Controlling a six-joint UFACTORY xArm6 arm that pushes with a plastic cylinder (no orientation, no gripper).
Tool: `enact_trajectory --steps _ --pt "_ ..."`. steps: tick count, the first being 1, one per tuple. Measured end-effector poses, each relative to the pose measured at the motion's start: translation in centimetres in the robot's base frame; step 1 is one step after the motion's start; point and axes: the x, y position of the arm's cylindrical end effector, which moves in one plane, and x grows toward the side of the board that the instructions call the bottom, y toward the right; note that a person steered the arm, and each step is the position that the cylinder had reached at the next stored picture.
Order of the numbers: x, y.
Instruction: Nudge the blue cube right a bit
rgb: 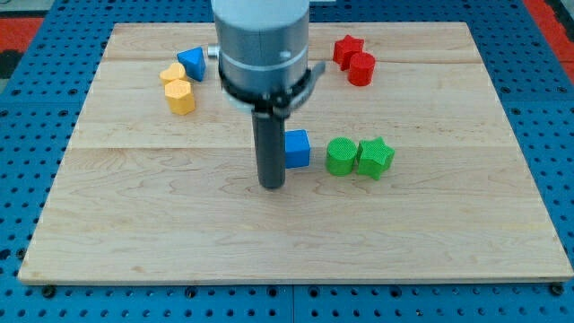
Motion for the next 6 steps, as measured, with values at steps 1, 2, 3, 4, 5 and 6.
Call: enact_trajectory --steps 1,2,3,4,5,6 --pt "3.2 3.2" --pt "-0.8 7.4" --pt "-2.1 7.2" --pt "0.0 6.1" --pt "-2.1 -0.9" --pt "-6.9 -6.1"
